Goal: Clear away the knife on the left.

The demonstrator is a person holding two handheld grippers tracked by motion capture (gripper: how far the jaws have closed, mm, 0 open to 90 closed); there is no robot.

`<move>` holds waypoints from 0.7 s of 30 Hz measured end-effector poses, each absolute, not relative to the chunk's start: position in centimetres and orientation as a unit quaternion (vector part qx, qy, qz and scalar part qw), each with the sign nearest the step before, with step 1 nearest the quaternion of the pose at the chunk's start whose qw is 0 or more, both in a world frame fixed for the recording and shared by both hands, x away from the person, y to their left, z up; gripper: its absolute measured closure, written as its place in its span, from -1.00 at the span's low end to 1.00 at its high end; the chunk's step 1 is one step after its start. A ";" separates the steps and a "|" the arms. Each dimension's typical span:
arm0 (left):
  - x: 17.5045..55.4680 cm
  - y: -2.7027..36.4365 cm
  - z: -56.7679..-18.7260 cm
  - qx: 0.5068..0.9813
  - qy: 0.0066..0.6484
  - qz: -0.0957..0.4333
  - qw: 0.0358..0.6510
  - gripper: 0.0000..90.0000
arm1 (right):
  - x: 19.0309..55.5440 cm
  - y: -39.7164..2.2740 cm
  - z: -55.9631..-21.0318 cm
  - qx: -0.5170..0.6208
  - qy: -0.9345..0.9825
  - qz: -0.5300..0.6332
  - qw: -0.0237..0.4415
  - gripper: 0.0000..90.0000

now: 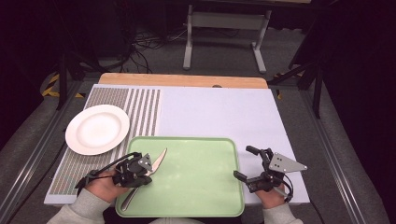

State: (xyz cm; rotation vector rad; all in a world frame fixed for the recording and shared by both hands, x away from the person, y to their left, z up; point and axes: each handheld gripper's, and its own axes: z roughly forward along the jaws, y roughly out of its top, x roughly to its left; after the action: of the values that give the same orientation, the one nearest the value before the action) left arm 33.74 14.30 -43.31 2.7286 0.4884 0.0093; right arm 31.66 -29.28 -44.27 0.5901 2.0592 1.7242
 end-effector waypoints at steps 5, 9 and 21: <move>33.9 14.8 -43.3 0.966 0.181 0.001 0.184 1.00 | 31.7 -29.3 -44.3 0.211 0.735 0.615 0.194 -0.97; 34.0 15.2 -43.3 0.965 0.190 -0.001 0.183 1.00 | 31.7 -29.3 -44.3 0.210 0.735 0.615 0.195 -0.97; 34.1 16.5 -43.3 0.960 0.210 -0.006 0.185 1.00 | 31.7 -29.3 -44.3 0.212 0.735 0.614 0.194 -0.97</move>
State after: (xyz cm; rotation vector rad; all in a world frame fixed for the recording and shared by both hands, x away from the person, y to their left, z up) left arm 34.14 16.47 -43.35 2.7062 0.5912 -0.0155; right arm 31.66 -29.30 -44.28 0.5931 2.0616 1.7217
